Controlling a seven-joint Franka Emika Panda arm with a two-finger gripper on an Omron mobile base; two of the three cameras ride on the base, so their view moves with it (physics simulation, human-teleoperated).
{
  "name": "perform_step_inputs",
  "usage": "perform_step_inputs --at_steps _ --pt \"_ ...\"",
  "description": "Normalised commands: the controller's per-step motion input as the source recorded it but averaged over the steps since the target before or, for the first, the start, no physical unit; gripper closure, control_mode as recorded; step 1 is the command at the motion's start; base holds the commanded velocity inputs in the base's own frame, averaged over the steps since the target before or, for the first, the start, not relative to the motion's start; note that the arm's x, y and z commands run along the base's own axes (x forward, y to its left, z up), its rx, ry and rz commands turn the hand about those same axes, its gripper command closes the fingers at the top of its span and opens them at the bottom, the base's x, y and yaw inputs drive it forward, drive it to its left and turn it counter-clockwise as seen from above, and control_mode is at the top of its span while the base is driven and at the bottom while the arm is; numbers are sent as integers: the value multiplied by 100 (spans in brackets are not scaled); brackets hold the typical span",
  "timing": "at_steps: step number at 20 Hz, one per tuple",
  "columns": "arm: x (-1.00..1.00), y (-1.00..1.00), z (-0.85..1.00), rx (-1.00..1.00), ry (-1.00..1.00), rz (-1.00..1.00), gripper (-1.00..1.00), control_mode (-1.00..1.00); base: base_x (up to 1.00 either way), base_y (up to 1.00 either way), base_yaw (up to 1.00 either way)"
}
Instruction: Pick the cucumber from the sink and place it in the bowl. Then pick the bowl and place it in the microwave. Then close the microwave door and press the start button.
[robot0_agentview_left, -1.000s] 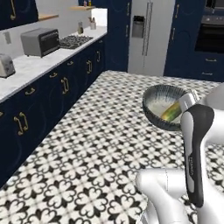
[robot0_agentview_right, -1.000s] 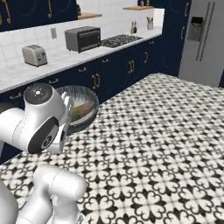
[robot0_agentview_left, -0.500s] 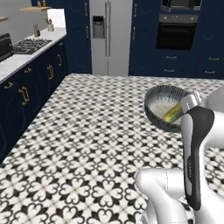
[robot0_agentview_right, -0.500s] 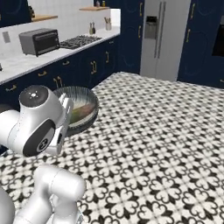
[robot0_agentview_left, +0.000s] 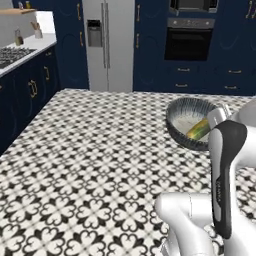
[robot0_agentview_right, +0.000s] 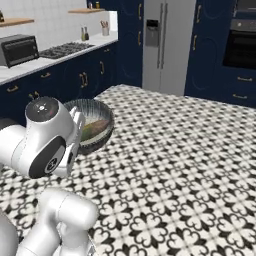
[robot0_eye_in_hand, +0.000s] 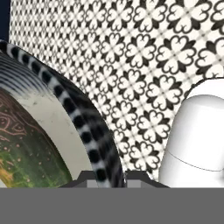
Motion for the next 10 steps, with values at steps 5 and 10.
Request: perform_step_inputs --at_steps 5,10 --pt "0 0 0 0 0 0 100 100 91 -97 12" --pt "0 0 0 0 0 0 100 100 100 -63 3"
